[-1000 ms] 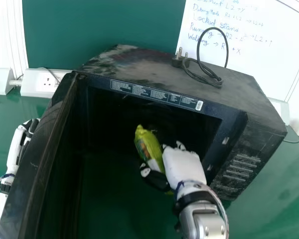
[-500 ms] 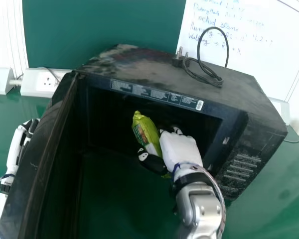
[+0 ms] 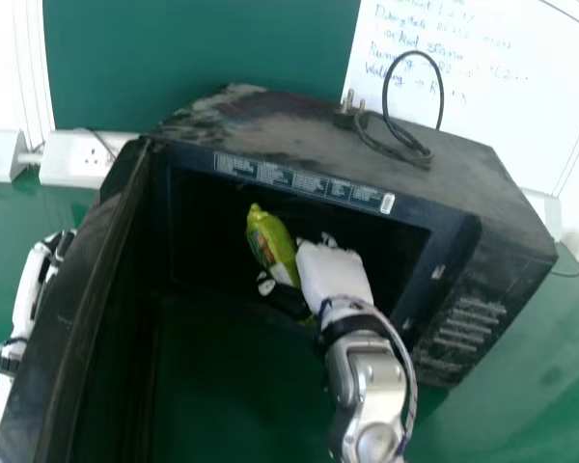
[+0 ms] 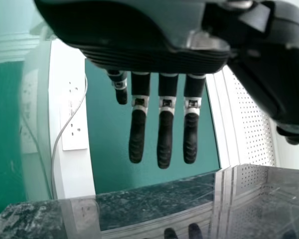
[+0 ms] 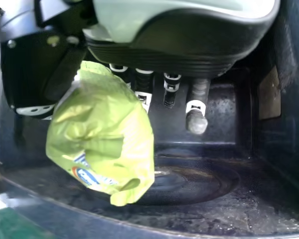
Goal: Put biscuit inside oven
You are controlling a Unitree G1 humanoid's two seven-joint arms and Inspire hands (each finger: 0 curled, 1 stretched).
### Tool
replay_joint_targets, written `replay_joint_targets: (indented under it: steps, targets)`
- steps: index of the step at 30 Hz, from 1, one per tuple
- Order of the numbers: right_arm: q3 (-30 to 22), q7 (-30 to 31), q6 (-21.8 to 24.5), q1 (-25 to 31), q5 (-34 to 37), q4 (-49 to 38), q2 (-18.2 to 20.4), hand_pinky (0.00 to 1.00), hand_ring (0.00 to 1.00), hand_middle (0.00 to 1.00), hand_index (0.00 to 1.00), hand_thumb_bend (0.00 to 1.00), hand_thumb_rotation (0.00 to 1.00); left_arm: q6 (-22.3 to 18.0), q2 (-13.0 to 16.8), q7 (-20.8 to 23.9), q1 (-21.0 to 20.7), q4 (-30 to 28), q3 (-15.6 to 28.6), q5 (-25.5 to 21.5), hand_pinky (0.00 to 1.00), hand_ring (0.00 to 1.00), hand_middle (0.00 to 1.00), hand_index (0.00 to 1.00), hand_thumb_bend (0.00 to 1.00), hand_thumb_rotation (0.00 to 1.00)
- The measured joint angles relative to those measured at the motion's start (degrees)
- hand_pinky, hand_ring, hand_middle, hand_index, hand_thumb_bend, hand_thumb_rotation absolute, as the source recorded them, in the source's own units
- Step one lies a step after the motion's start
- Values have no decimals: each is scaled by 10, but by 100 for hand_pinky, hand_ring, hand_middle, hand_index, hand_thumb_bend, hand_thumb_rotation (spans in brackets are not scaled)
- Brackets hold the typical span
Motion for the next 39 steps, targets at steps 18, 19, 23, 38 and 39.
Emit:
replay_joint_targets:
  steps: [18,19,23,38,39]
  targets:
    - [33,-147,30,-116,109,198,-53,10,17,27,49,51,12,2,0,3,6,-7,0,0,41,43,46,49,52,7]
    - [35,-155,30,-123,115,206,-55,10,16,27,49,51,12,2,0,3,6,-8,0,0,41,43,46,49,52,7]
    - [47,-193,28,-144,135,247,-66,9,15,26,50,51,12,3,0,3,7,-9,0,0,41,43,46,49,52,7]
    - [81,-302,8,-211,203,386,-106,12,21,47,58,55,0,4,0,4,7,-9,0,7,41,43,46,49,52,7]
    - [83,-303,10,-217,209,394,-106,12,20,47,64,56,0,4,0,4,7,-9,0,10,41,43,46,49,52,7]
